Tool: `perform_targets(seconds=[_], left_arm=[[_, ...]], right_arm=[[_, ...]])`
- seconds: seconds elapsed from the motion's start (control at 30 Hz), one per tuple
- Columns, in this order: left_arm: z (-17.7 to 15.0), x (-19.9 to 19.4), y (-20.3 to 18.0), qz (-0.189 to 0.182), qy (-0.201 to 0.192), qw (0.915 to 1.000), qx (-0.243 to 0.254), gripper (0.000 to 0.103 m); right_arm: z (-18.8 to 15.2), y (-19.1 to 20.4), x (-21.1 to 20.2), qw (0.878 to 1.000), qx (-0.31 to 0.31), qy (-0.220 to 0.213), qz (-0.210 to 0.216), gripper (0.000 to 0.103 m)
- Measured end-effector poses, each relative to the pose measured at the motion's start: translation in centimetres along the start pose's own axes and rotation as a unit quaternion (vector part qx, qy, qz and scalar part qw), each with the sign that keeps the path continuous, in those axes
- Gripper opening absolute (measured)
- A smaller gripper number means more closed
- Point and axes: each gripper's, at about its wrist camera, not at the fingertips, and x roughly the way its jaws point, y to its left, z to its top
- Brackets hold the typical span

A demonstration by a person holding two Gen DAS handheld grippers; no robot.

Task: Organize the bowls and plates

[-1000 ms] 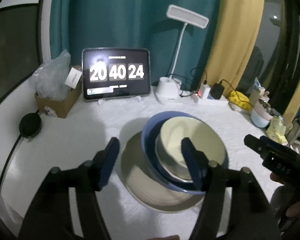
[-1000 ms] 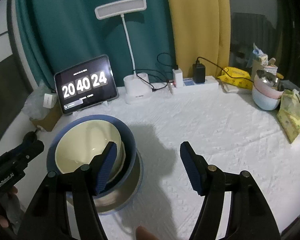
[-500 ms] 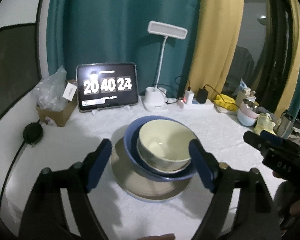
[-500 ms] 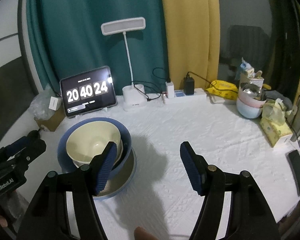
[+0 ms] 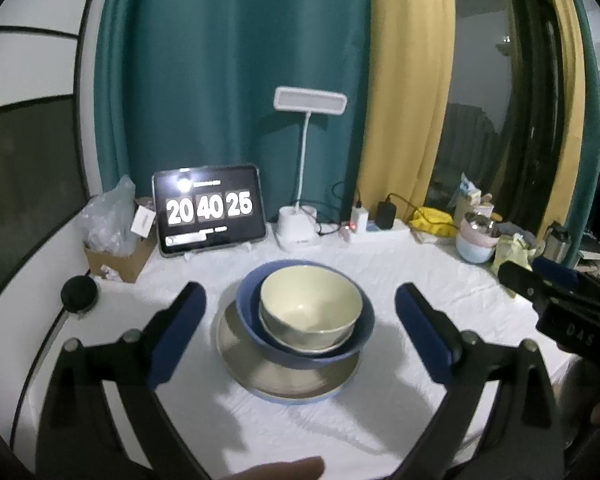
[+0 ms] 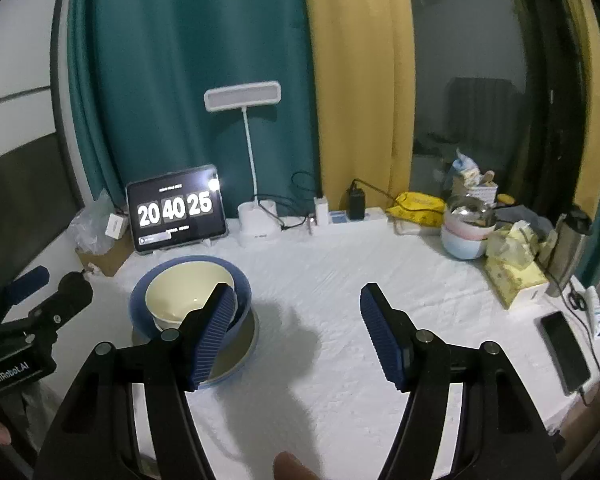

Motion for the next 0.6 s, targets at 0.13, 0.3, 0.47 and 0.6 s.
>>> perform_targets(seconds=[0.13, 0.3, 0.47, 0.6], left_arm=[[0.6, -1.1, -0.5, -0.004, -0.009, 0.9999, 0.004, 0.097], [1.2, -2.2, -0.8, -0.005, -0.019, 0.9997, 0.011, 0.097], [2.0, -3.7, -1.3, -0.002, -0.036, 0.9992, 0.017, 0.097], [2.3, -4.8, -1.5, -0.004, -0.05, 0.9986, 0.019, 0.097]], right_arm=[[0.2, -0.3, -2.0, 1.0, -0.004, -0.024, -0.013, 0.072], [0.4, -0.5, -3.8, 0.999, -0.003, -0.04, -0.018, 0.072], [0.6, -0.9, -5.2, 0.998, 0.003, -0.056, -0.023, 0.073], [0.9, -1.0, -6.1, 0.997, 0.003, -0.067, -0.024, 0.073]])
